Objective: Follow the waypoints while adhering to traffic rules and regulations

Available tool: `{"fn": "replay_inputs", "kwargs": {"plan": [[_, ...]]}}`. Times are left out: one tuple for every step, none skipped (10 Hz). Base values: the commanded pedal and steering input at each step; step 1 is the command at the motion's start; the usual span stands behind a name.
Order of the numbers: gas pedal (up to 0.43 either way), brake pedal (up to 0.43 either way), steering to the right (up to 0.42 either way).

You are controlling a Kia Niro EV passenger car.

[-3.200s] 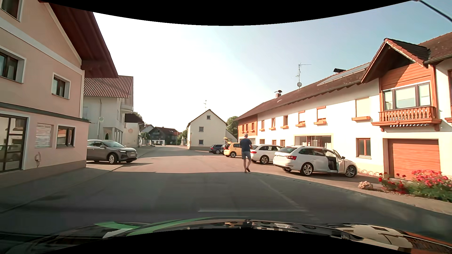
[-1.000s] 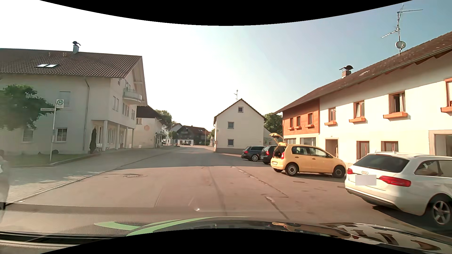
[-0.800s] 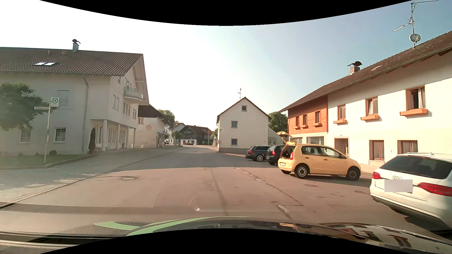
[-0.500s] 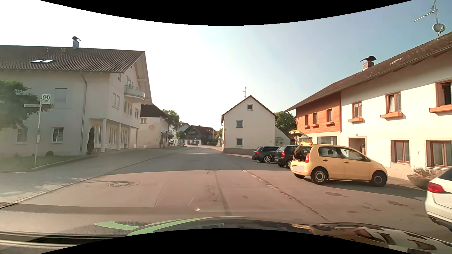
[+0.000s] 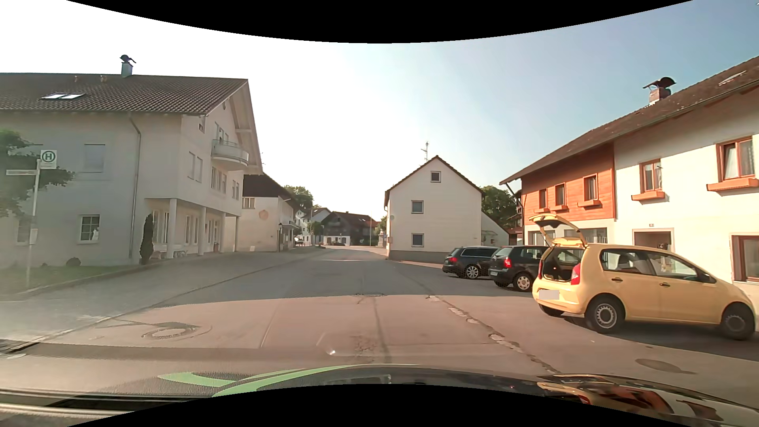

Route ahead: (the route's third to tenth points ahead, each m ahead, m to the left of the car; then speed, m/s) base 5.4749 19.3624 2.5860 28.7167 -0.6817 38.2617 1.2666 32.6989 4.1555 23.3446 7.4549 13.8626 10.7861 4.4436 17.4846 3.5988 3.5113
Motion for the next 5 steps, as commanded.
{"fn": "replay_inputs", "kwargs": {"plan": [[0.000, 0.000, -0.181], [0.000, 0.000, -0.228], [0.000, 0.000, -0.284], [0.000, 0.000, -0.328], [0.000, 0.000, -0.392]]}}
